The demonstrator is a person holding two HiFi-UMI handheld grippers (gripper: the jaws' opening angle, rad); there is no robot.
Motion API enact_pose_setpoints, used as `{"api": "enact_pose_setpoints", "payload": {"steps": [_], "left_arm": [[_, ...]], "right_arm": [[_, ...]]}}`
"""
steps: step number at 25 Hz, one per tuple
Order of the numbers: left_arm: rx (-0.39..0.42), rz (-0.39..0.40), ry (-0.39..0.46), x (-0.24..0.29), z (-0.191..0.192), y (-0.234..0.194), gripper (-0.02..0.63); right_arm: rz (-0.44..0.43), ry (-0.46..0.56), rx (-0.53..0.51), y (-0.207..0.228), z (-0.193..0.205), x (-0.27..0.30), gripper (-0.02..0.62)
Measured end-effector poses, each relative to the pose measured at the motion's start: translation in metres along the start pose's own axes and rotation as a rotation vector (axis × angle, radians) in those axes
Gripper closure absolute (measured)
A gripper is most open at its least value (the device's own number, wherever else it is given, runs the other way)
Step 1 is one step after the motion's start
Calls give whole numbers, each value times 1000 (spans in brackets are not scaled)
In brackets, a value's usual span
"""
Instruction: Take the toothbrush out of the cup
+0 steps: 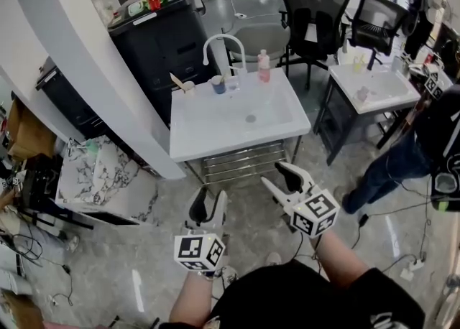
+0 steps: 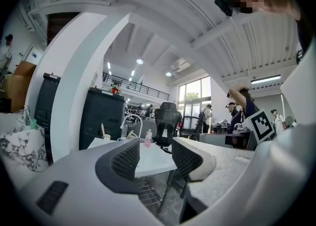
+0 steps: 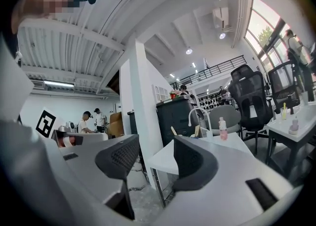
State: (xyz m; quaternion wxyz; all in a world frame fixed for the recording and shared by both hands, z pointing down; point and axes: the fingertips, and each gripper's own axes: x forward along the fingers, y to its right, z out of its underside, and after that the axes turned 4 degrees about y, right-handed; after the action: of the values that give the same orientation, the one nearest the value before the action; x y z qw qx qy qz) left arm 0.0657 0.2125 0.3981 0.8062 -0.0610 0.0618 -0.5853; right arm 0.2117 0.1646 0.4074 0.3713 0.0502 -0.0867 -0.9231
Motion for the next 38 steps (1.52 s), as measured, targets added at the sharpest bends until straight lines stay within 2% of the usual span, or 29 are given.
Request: {"api": "enact_pose_setpoints", "payload": {"steps": [3, 5, 21, 31, 38], "left_arm": [[20, -26, 11, 7, -1, 4, 363], [29, -36, 19, 12, -3, 7, 352], [57, -85, 32, 36, -4, 16, 347], [64, -75, 2, 74, 4, -5, 347], [47, -52, -3, 108, 6, -42, 347]], "right_arm": [[4, 9, -6, 12, -4, -1, 335], [5, 16, -9, 20, -8, -3, 318], [-36, 15, 22, 52, -9, -2, 313], [10, 19, 51, 86, -1, 20, 313], [54, 13, 67, 106, 4, 61, 313]]}}
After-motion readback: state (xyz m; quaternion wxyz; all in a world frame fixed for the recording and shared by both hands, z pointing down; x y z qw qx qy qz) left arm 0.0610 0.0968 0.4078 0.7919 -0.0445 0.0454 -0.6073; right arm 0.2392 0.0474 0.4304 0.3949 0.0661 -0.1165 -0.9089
